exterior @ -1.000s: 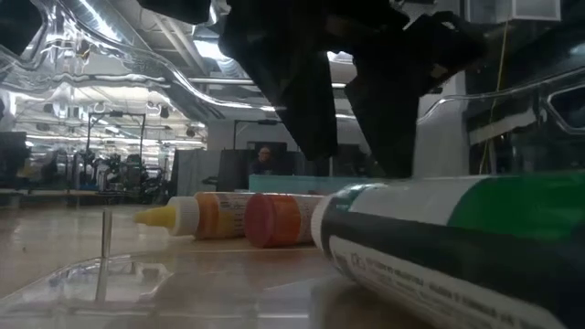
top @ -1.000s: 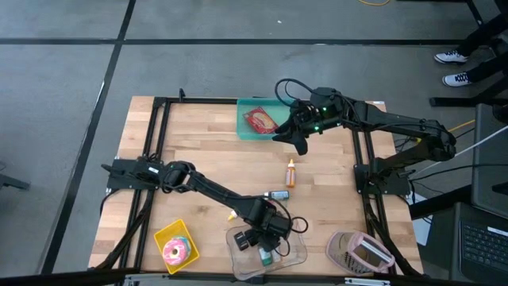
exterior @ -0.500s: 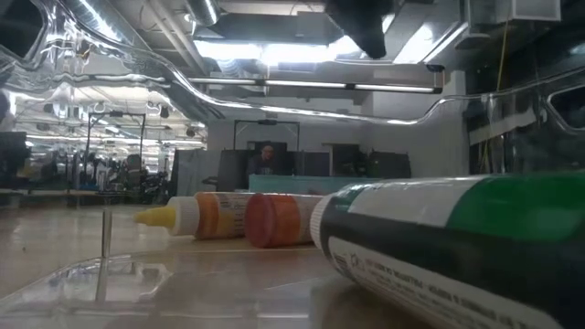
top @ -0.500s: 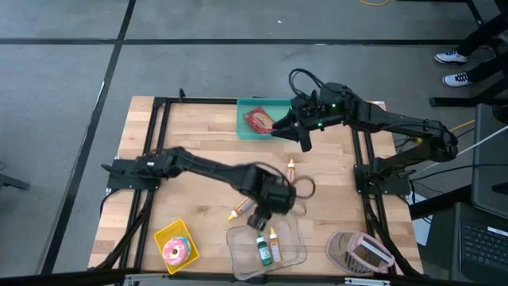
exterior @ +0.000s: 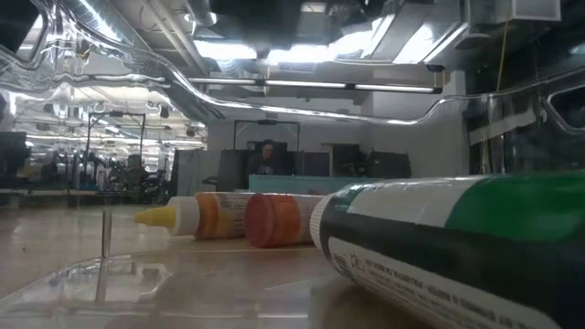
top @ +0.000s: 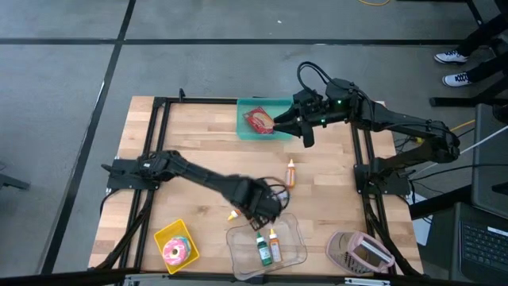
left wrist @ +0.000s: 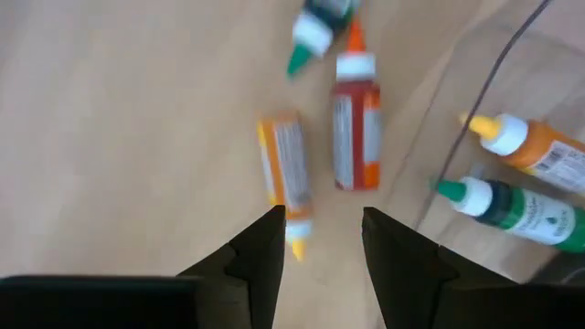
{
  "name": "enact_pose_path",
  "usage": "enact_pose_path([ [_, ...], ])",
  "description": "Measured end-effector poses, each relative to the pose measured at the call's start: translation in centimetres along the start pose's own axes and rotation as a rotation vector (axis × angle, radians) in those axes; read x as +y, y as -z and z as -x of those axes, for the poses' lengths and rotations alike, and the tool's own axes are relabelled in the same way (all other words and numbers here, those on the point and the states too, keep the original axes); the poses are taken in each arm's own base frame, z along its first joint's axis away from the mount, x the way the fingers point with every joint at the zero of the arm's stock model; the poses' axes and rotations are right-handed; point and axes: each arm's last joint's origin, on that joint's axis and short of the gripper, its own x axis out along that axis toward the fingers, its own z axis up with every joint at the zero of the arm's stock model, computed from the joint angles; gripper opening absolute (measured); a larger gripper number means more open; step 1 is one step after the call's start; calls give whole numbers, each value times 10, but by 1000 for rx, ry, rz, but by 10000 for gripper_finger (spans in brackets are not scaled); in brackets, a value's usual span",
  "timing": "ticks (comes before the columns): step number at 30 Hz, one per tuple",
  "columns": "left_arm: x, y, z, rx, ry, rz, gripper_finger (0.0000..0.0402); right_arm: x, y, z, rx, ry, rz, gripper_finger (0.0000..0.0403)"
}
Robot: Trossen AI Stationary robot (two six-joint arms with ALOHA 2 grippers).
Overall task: Pick & Place Food Item
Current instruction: Put the green food coloring bottle into the transparent bin
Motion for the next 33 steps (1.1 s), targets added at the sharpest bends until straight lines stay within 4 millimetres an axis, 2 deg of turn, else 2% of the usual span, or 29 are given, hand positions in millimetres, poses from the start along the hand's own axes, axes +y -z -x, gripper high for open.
enact_pose_path([
  [5, -16, 25, -20, 71, 2, 240, 143, 1, 0, 0, 9, -21, 5, 160],
  [10, -24, 36, -40, 74, 12, 329, 167, 1, 1, 0, 19, -47, 5, 160],
  [20, -15, 38, -64, 135, -60, 321, 215, 2, 1, 0, 33, -70, -15, 160],
  [26, -7, 39, -85, 182, -100, 282, 214, 2, 1, 0, 33, -70, -16, 160],
  [33, -3, 35, -106, 190, -60, 227, 208, 2, 1, 0, 33, -69, -19, 160],
])
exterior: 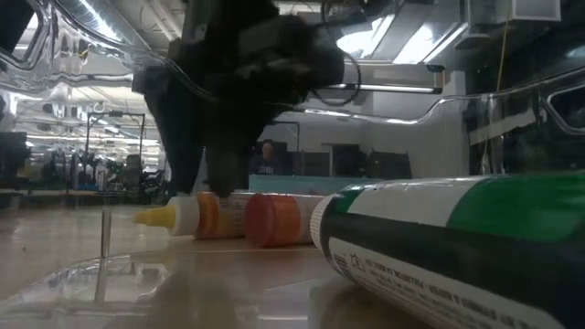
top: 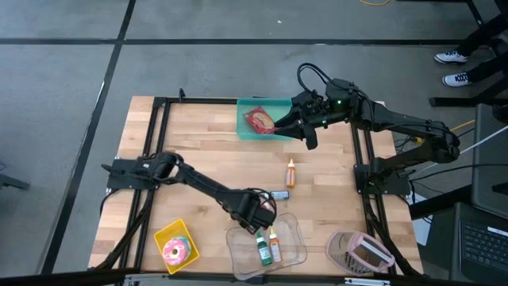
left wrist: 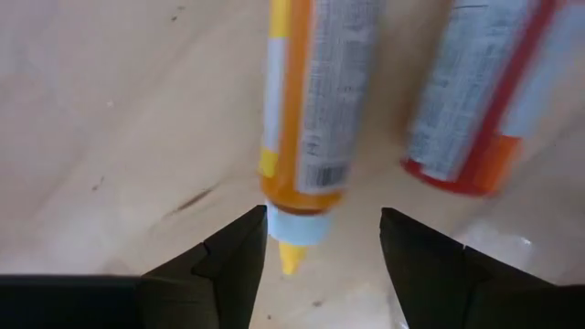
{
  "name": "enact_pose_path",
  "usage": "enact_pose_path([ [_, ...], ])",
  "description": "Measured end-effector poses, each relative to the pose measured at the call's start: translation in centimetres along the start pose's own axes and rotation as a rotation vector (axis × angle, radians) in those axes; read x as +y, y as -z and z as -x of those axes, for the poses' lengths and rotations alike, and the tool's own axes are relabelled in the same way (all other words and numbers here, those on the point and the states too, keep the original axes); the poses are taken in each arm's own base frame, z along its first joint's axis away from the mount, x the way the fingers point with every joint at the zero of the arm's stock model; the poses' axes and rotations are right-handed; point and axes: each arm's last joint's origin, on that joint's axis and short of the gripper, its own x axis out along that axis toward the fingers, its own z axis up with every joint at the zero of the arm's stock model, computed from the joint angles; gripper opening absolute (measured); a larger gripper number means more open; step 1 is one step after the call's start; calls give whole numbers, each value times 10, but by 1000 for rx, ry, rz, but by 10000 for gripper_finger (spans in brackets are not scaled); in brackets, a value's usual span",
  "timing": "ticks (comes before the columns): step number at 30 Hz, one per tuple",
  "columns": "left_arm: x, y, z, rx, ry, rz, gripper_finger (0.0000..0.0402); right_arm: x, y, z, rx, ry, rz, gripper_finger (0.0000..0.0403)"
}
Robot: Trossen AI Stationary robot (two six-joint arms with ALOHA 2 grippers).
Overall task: Pick & Place Food Item
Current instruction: Put the green food coloring bottle into the transparent bin
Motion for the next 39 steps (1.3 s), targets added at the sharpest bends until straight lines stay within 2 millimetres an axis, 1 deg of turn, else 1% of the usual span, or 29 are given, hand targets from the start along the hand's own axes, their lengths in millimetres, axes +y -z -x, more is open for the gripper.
enact_pose_path([
  [6, 6, -5, -6, 49, -10, -39, 207, 0, 0, 0, 2, 2, -2, 160],
  [19, 11, -16, -8, 41, -26, -74, 204, -1, 0, 0, 1, 6, -7, 160],
  [21, 12, -18, -2, 36, 3, -78, 203, -1, 0, 0, 1, 6, -9, 160],
  [25, 16, -25, 17, 3, 81, -101, 205, -1, 0, 0, 1, 6, -9, 160],
  [29, 26, -35, 34, -30, 120, -150, 204, -1, 0, 0, 0, 5, -16, 160],
  [31, 32, -45, 41, -63, 139, -197, 202, 0, 0, 0, -1, 5, -21, 160],
  [33, 36, -57, 44, -96, 150, -274, 199, 0, 0, 0, -2, 5, -21, 160],
  [37, 40, -78, 44, -172, 178, -534, 194, 0, 0, 0, -2, 5, -25, 160],
  [39, 40, -88, 41, -204, 187, -630, 192, 0, 0, 0, -2, 5, -33, 160],
])
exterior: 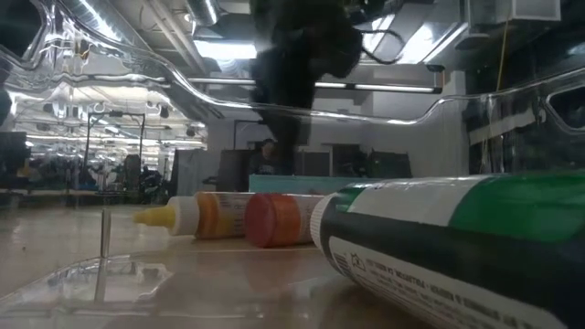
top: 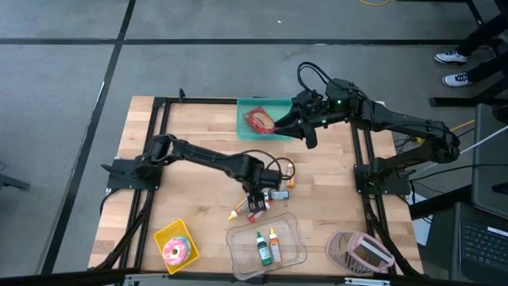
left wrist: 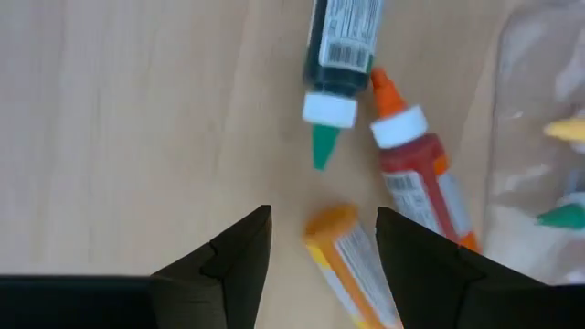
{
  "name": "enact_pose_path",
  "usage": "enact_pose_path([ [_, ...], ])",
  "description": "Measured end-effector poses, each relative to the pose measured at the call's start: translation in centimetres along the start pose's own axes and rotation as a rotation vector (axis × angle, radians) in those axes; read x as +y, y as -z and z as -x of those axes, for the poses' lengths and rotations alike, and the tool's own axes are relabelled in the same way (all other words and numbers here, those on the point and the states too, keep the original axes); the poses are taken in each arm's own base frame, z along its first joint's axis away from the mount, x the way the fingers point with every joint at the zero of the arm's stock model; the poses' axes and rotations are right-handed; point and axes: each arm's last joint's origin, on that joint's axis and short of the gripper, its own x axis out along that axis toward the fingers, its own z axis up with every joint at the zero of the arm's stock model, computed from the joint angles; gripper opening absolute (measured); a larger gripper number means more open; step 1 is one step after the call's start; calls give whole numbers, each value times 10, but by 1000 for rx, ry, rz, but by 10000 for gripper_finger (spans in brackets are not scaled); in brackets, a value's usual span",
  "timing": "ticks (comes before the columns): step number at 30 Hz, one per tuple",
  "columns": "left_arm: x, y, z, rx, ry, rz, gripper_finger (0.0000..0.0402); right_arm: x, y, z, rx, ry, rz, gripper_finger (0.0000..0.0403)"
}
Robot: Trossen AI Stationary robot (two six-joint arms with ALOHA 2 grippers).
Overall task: Pick & Place Food Item
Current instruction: Put the green food coloring bottle into the transparent bin
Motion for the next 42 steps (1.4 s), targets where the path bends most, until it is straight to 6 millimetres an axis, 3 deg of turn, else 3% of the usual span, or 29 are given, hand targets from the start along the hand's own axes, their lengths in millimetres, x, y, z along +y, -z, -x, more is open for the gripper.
enact_pose_path([
  [7, 29, -14, -6, -4, 40, -139, 193, 0, 0, 0, -1, 1, -1, 160],
  [11, 35, -22, -11, -45, 96, -151, 192, -3, -1, 1, -6, 10, -4, 160],
  [22, 32, -31, -43, -54, 156, -146, 191, -11, -4, 5, -20, 50, -17, 160],
  [32, 24, -31, -50, -55, 189, -146, 191, -20, -11, 13, -64, 105, 29, 160],
  [36, 20, -29, -54, -43, 188, -126, 189, -5, -21, 40, -145, 73, 87, 160],
  [42, 19, -30, -54, -54, 188, -129, 191, 49, -27, 121, -359, 33, 190, 160],
])
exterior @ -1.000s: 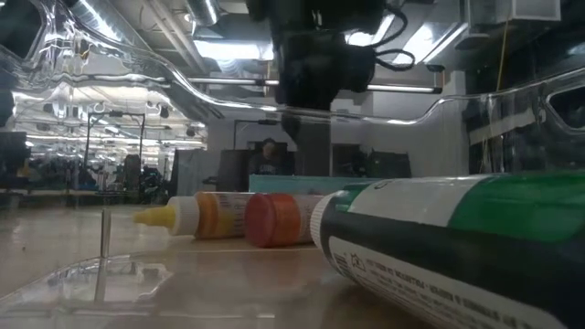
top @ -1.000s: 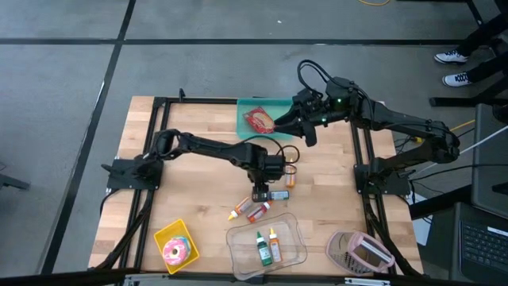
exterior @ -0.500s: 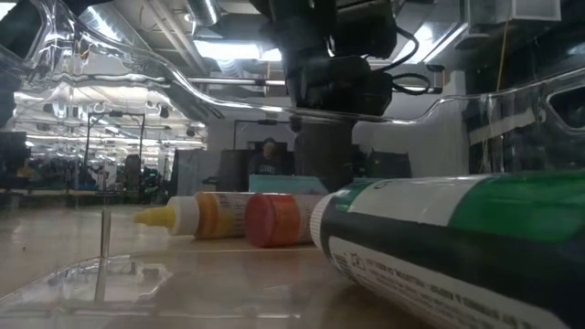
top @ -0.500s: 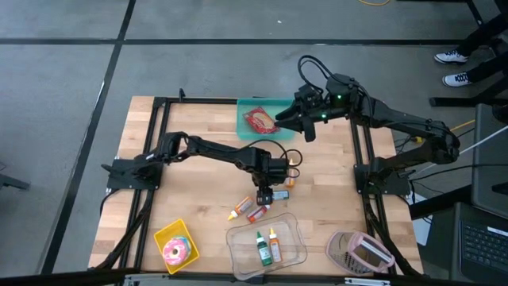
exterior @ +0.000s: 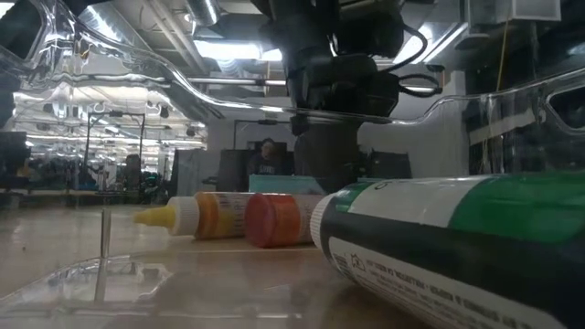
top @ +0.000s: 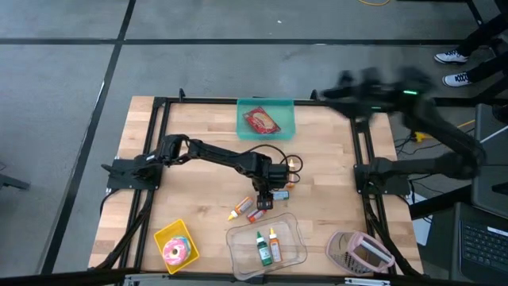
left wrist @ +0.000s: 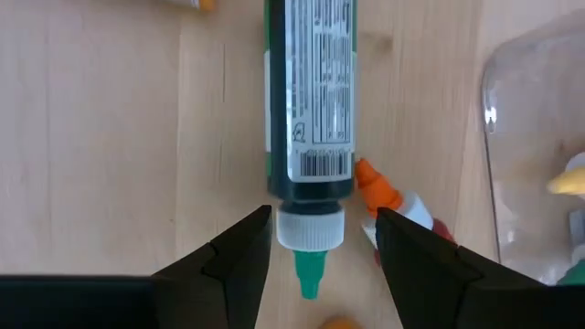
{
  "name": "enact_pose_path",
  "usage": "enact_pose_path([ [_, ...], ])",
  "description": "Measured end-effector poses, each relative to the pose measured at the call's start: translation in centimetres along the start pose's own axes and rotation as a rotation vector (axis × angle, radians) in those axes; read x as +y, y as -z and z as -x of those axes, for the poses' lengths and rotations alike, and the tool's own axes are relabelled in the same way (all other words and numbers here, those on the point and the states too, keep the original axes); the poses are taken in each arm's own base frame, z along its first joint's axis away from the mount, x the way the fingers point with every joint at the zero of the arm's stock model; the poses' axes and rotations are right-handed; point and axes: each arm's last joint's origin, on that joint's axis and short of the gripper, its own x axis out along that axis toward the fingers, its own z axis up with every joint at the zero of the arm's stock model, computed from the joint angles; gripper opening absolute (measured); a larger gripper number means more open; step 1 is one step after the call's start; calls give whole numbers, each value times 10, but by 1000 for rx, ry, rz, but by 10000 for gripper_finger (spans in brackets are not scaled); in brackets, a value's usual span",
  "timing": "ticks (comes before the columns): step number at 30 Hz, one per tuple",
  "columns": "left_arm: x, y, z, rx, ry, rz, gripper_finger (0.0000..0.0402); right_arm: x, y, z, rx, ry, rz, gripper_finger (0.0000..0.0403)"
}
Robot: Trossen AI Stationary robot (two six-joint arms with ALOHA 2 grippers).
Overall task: Pick & Place Food Item
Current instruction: Put the green food coloring bottle into the transparent bin
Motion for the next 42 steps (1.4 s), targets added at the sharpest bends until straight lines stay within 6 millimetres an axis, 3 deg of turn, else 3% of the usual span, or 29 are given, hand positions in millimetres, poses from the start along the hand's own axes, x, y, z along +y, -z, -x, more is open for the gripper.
enact_pose_path([
  [4, 3, -1, 0, -3, -2, -7, 189, 38, -19, 61, -153, -76, 59, 160],
  [9, 11, -3, 2, -9, -6, -20, 187, 69, -13, 126, -205, -126, 234, 160],
  [15, 20, -3, 4, -6, -11, -23, 187, 81, 13, 166, -66, -177, 212, 164],
  [26, 18, 0, 4, 31, 12, -19, 189, 58, 74, 165, -36, -261, 160, 165],
  [36, 8, 2, 2, 35, 18, -25, 189, 47, 123, 185, -93, -255, 166, 165],
  [42, 5, 2, 1, 30, 21, -33, 189, 47, 120, 183, -101, -263, 172, 165],
])
